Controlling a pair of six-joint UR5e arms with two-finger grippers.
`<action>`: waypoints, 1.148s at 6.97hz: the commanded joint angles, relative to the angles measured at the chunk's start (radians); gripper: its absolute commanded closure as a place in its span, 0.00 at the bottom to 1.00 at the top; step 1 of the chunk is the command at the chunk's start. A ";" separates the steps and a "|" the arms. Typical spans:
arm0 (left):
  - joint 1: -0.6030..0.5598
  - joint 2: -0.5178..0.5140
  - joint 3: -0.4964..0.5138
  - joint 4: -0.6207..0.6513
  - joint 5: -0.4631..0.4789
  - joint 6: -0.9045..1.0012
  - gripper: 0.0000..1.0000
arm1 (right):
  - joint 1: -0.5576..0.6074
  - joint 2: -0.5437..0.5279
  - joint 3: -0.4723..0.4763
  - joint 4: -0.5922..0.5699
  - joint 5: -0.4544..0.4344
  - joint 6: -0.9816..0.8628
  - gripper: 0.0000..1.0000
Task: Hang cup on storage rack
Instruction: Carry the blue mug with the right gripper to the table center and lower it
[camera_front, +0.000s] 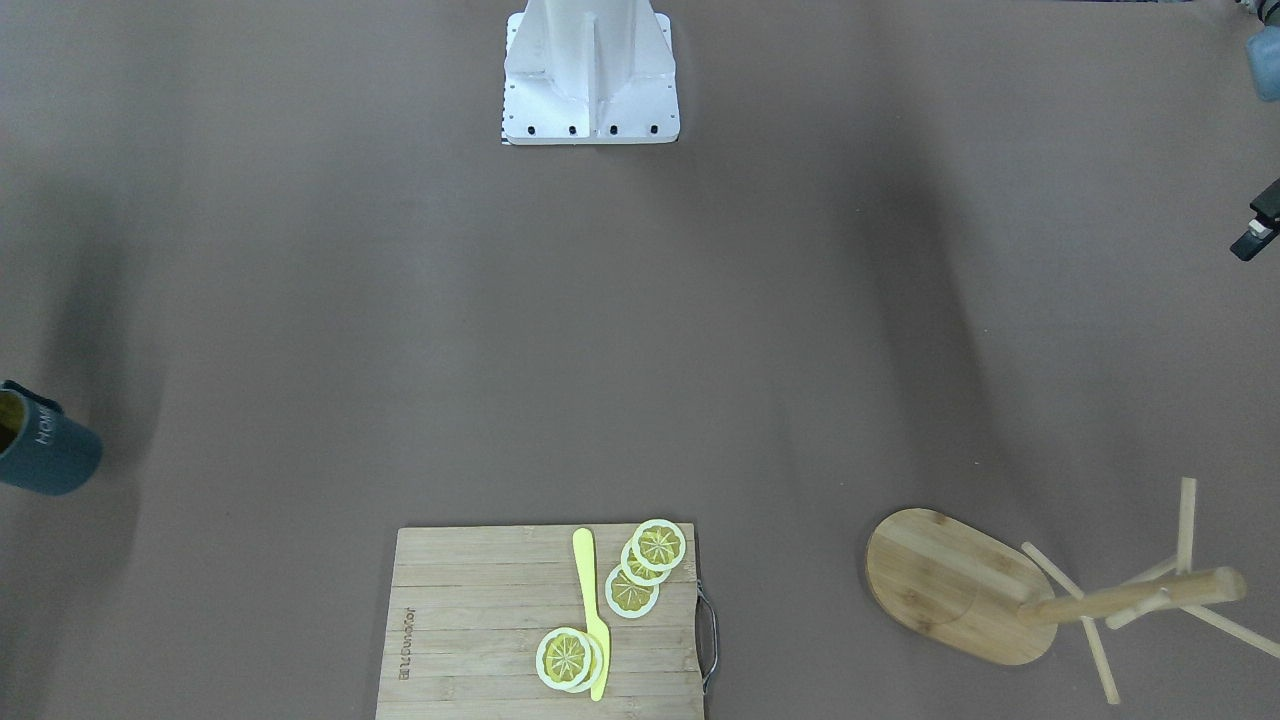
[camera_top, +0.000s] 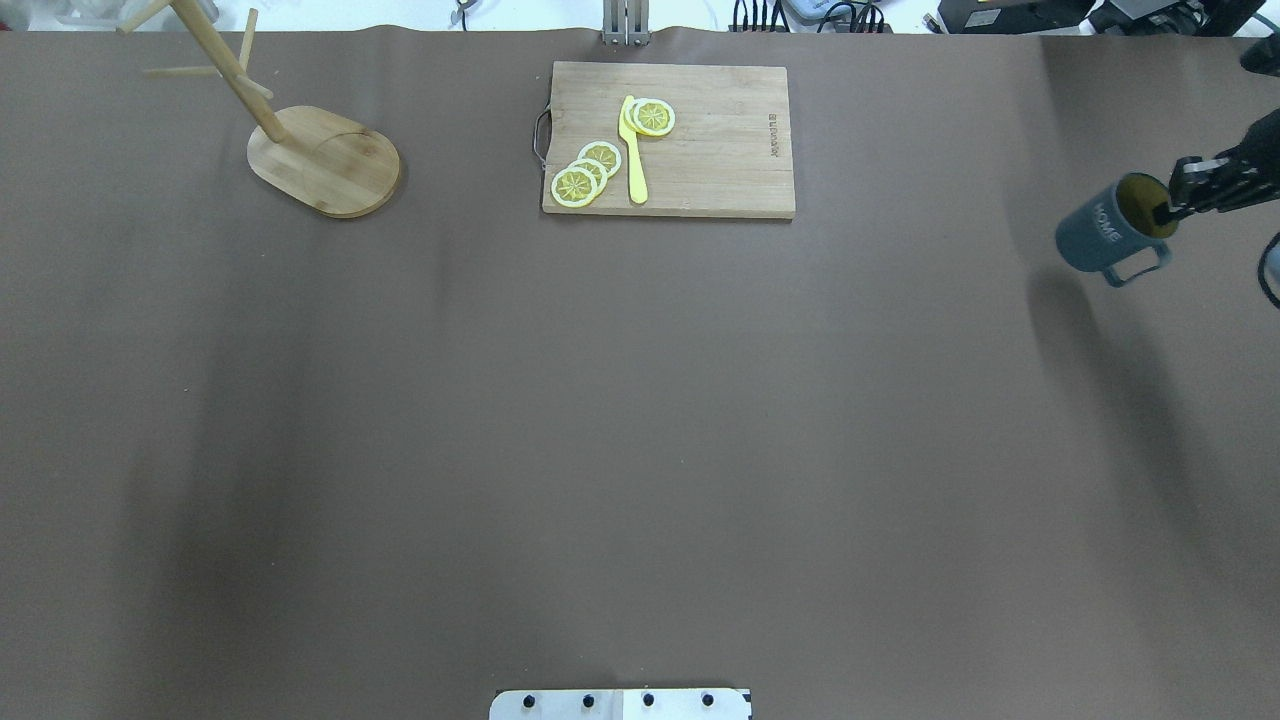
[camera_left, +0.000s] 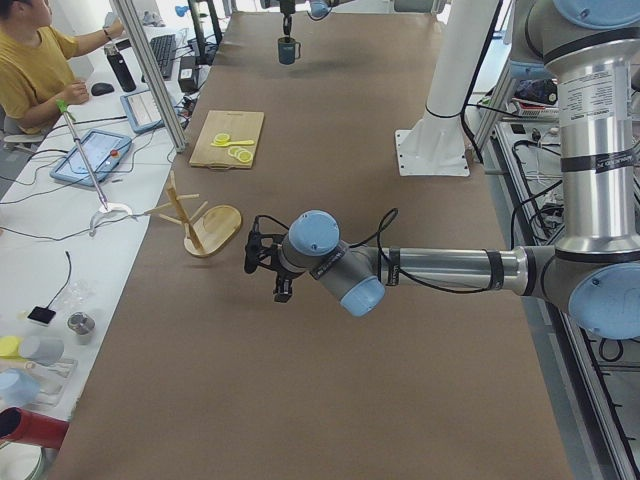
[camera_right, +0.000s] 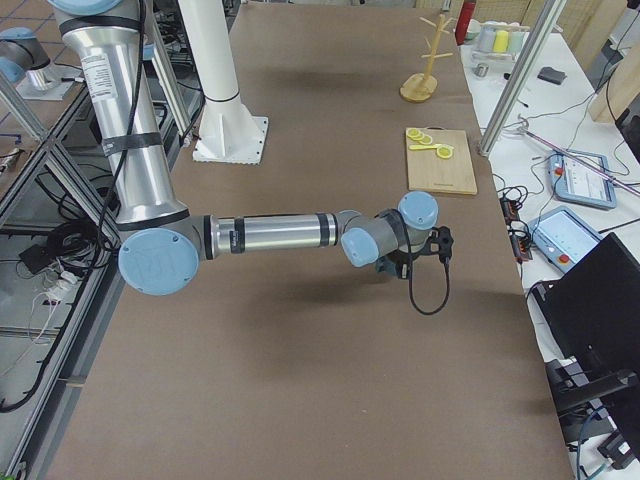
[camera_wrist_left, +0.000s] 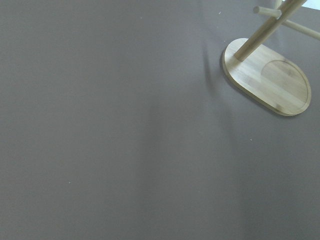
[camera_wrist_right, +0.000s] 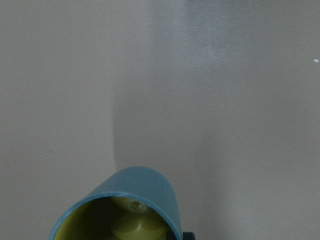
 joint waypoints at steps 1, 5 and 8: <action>0.011 -0.033 0.005 0.000 -0.015 -0.016 0.02 | -0.232 0.091 0.173 -0.007 -0.130 0.372 1.00; 0.019 -0.043 0.018 -0.002 -0.022 -0.017 0.03 | -0.547 0.298 0.246 -0.133 -0.388 0.638 1.00; 0.028 -0.043 0.013 -0.008 -0.021 -0.014 0.03 | -0.667 0.372 0.243 -0.215 -0.509 0.638 1.00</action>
